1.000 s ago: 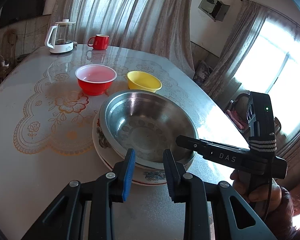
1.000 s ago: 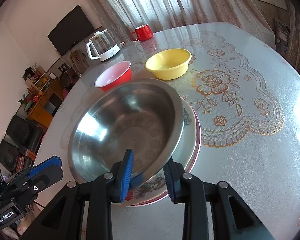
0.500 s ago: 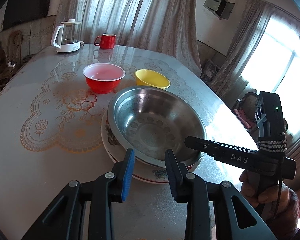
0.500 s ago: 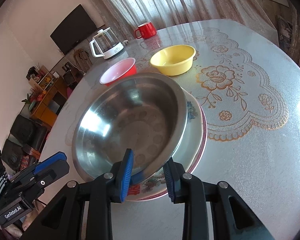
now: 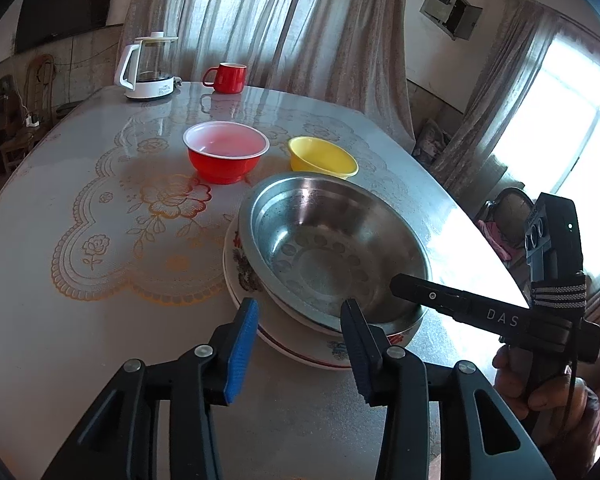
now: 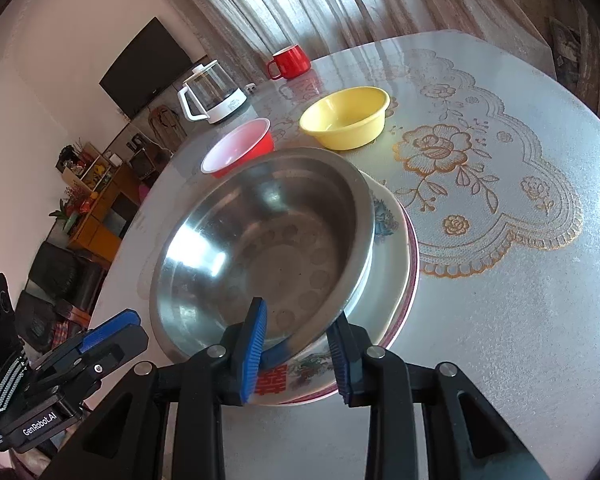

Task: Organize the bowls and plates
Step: 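Open both grippers and withdraw them from the steel bowl rim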

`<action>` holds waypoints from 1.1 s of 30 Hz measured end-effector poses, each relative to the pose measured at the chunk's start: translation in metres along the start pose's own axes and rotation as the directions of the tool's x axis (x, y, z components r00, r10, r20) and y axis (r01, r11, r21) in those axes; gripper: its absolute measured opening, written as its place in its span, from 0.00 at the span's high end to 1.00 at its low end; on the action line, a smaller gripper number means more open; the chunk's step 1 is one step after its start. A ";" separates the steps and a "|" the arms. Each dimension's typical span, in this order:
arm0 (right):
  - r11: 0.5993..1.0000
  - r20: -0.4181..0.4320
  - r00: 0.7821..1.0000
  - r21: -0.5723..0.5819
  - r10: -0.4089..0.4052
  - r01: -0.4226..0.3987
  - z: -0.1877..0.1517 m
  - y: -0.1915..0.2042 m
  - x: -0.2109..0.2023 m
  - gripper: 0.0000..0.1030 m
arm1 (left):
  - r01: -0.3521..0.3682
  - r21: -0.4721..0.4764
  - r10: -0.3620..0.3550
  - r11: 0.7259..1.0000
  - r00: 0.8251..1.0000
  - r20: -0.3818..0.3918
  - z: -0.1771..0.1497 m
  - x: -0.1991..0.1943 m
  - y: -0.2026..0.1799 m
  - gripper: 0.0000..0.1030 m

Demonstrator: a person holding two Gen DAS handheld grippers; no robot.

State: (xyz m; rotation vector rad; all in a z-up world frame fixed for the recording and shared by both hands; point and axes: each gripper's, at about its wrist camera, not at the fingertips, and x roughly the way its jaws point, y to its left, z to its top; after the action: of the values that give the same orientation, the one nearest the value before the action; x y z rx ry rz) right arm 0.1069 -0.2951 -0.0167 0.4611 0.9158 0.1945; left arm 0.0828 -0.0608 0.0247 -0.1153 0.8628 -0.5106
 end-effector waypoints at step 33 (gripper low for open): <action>0.997 0.098 0.995 0.074 -0.031 0.023 0.022 -0.032 -0.038 0.62 | -0.112 0.038 0.112 0.993 0.994 0.013 0.024 0.004 0.019 0.49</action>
State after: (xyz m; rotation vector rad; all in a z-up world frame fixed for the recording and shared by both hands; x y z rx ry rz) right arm 0.1009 -0.3429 0.0071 0.5211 0.8337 0.1129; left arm 0.1105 -0.0482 0.0317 -0.0342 0.8429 -0.4206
